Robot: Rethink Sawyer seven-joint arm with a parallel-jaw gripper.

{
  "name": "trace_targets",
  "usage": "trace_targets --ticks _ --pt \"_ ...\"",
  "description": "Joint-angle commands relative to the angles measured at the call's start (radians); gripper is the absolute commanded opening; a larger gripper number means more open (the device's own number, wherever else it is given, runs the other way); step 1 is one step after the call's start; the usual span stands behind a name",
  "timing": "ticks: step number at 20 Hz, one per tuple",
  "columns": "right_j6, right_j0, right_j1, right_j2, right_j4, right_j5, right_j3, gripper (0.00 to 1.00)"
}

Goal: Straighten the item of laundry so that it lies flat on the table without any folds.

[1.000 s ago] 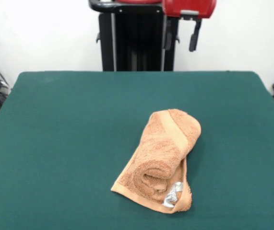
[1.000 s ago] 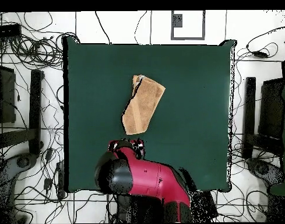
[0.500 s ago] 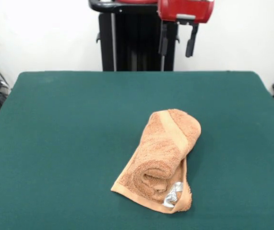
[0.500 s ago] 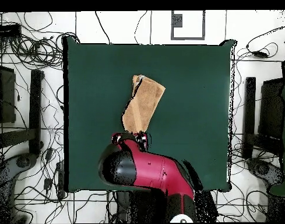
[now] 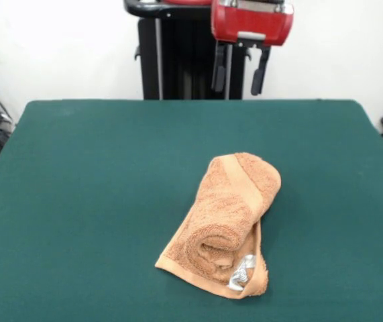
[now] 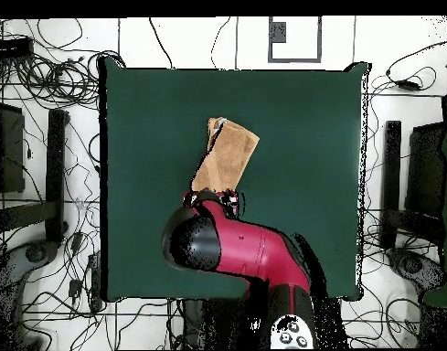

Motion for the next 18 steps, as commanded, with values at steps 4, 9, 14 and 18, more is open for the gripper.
trace_targets --ticks 4,9,14,18 --pt "0.225 0.043 0.083 0.026 0.061 0.091 -0.086 1.0" --pt "0.243 0.064 0.088 0.018 0.076 0.088 -0.079 1.0" --pt "0.248 0.08 0.104 0.013 0.094 0.065 -0.077 1.0" --pt "0.247 0.087 0.117 0.013 0.107 0.046 -0.078 1.0"
